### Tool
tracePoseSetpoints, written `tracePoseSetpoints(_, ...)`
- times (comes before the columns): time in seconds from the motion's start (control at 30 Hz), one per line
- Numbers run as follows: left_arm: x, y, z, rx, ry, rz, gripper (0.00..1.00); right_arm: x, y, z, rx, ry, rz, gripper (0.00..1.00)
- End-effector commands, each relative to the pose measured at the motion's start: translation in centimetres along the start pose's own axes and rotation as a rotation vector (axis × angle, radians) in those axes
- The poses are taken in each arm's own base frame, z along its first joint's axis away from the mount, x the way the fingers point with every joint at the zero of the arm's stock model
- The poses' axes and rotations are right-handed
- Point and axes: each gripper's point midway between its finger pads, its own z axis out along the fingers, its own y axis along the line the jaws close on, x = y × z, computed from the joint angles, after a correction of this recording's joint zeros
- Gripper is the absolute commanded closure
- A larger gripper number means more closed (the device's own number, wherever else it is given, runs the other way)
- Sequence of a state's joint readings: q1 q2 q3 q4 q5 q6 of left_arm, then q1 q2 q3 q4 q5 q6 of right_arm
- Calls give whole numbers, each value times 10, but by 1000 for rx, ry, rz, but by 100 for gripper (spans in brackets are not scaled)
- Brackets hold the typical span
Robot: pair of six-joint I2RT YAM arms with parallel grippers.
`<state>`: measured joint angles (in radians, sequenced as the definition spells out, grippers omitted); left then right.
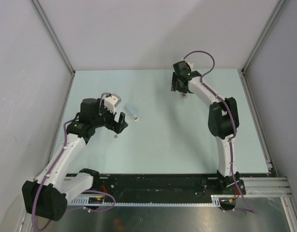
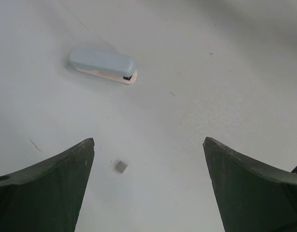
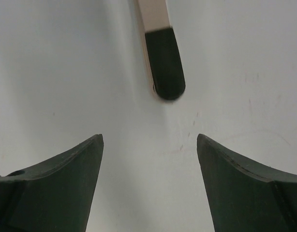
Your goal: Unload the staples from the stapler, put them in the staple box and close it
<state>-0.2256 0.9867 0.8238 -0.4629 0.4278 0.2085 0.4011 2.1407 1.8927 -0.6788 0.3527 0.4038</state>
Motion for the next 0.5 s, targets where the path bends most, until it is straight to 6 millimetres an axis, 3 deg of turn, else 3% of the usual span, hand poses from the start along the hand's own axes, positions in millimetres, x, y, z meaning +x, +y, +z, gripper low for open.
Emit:
tracePoseSetpoints(0.0, 4, -1, 8, 8, 3, 21, 1, -41, -9, 18, 38, -80, -8, 17)
tracePoseSetpoints(0.13, 7, -2, 9, 20, 9, 29, 0, -42, -10, 40, 73, -70, -42, 18)
tracePoseSetpoints(0.47, 15, 1, 17, 20, 29, 32, 0, -46, -11, 71, 95, -72, -71, 22)
